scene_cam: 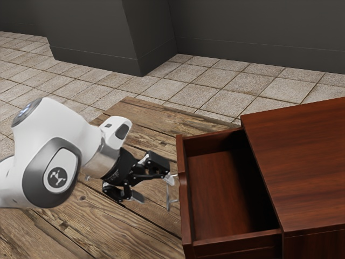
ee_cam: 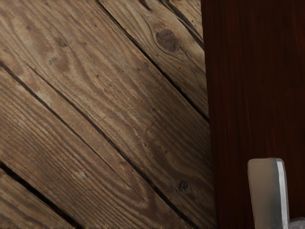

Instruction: Pull the drawer handle with one arm to open the drawer

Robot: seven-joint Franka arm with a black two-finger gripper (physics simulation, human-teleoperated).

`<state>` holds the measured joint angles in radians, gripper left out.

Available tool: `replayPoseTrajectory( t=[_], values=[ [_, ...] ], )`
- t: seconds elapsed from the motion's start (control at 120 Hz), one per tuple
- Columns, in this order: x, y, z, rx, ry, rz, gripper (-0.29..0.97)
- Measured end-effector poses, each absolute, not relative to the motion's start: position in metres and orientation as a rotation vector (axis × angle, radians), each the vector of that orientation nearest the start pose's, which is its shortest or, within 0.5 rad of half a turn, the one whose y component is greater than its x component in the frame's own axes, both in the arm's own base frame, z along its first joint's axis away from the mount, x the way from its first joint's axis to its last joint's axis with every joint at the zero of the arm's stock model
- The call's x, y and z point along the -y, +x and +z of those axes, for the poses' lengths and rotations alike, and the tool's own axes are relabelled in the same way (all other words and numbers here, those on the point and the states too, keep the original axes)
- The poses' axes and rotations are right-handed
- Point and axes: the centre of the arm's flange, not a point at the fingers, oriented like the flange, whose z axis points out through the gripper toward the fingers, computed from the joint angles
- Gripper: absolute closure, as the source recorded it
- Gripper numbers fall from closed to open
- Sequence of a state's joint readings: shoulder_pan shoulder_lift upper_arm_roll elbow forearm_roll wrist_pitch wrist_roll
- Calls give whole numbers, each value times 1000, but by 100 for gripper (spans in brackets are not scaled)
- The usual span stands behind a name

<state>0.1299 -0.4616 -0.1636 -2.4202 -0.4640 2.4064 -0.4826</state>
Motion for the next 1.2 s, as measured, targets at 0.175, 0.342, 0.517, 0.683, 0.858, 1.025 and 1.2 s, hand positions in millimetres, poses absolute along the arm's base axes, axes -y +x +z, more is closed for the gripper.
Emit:
replayPoseTrajectory(
  t=[0.175,0.342,0.517,0.683,0.858,1.025,1.2],
  values=[
    [19,440,523,1242,-3270,-623,1],
    [18,434,522,1239,-3267,-625,1],
    [13,427,522,1246,-3259,-632,1],
    [9,423,524,1246,-3253,-633,1],
    [4,418,521,1258,-3247,-622,1],
    [4,417,521,1254,-3246,-621,1],
    [4,416,528,1244,-3244,-655,1]
  ],
)
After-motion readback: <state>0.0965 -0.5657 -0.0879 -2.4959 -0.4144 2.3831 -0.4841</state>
